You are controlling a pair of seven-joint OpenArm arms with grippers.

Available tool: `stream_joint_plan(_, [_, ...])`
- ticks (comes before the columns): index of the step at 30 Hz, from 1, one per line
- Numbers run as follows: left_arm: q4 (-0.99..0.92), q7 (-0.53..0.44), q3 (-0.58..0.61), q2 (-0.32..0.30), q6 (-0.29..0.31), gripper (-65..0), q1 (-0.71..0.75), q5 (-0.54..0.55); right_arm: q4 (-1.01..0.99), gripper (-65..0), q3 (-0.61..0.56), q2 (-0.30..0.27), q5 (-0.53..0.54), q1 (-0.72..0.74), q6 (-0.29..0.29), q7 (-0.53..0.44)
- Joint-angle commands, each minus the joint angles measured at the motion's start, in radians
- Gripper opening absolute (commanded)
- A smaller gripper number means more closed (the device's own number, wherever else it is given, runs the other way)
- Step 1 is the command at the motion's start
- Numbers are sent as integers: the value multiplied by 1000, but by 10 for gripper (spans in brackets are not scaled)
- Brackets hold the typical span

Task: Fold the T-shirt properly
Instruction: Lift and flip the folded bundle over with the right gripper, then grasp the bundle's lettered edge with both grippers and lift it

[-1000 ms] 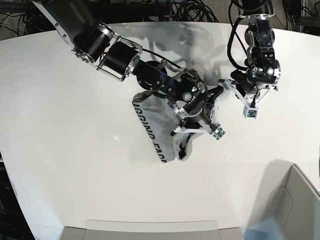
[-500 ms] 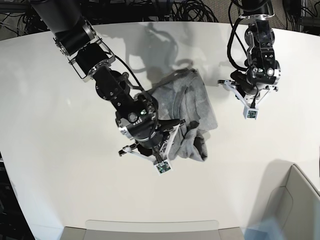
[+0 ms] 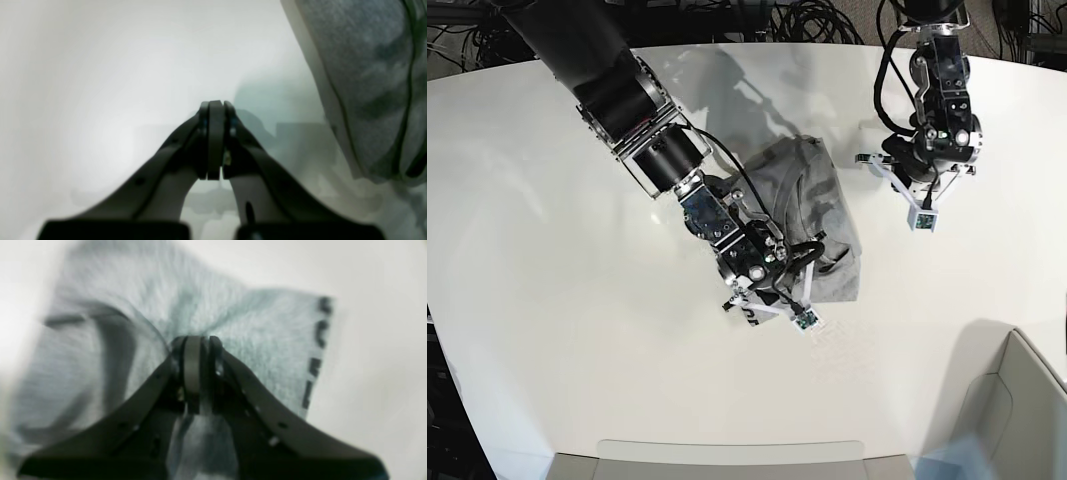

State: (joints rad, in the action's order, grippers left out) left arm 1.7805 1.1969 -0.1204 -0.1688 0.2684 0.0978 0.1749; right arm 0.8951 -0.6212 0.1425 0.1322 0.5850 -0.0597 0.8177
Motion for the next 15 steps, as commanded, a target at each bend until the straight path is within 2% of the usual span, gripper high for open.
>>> stream_joint_plan(1, [18, -13, -2, -5, -2, -650, -10, -1, 26, -592, -22, 15, 10, 43, -4, -30])
stream_joint_plan(5, [18, -13, -3, -5, -2, -650, -10, -1, 135, -593, -47, 9, 123, 42, -6, -27])
stream_joint_plan(6, [18, -15, -3, -5, -2, -650, -10, -1, 189, -594, -35, -8, 156, 37, -6, -22])
stream_joint_plan(11, [28, -15, 5, -5, -2, -650, -14, -1, 496, -649, 93, -142, 312, 14, -6, 114])
stream_joint_plan(15, [83, -15, 34, 13, -1, -650, -16, 1, 562, -650, 199, -238, 333, -7, -6, 230])
